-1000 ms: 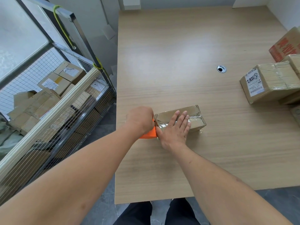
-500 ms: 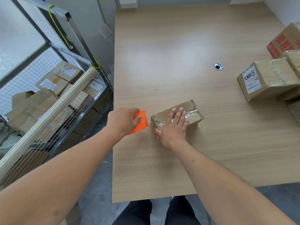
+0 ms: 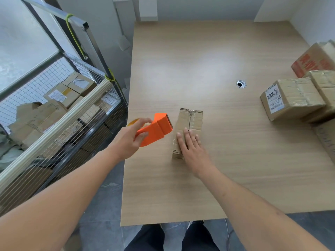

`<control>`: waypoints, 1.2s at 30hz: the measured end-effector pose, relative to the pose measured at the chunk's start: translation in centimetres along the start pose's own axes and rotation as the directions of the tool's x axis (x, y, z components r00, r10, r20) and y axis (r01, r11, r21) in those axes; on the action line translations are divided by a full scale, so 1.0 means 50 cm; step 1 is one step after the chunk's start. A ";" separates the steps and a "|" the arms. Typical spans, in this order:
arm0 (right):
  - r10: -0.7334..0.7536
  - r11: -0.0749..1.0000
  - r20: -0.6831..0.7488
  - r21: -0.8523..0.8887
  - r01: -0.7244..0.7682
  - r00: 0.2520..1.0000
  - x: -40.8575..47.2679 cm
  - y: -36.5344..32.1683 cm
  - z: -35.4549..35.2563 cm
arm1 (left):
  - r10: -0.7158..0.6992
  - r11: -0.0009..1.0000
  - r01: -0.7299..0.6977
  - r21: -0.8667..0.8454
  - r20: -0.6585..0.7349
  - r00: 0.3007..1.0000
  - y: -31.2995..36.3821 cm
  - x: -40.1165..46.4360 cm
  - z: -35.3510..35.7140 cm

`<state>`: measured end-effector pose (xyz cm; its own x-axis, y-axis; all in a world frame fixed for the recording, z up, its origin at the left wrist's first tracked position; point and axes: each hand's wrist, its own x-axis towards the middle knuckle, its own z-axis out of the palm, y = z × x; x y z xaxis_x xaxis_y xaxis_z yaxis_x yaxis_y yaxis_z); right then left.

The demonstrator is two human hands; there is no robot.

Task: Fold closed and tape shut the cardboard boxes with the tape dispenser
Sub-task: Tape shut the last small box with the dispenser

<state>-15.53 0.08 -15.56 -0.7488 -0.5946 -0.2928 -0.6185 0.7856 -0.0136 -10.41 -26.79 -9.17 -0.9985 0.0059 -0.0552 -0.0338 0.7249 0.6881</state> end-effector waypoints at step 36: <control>-0.117 0.616 -0.334 0.714 0.333 0.935 0.072 0.002 -0.223 | 0.587 0.648 -0.595 0.475 0.187 0.788 0.043 -0.010 0.047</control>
<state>-20.94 -3.86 -5.96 -0.7072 -0.7054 0.0475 -0.4603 0.4084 -0.7883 -9.89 -23.61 -9.35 -0.7985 0.5583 0.2252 0.5931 0.7936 0.1354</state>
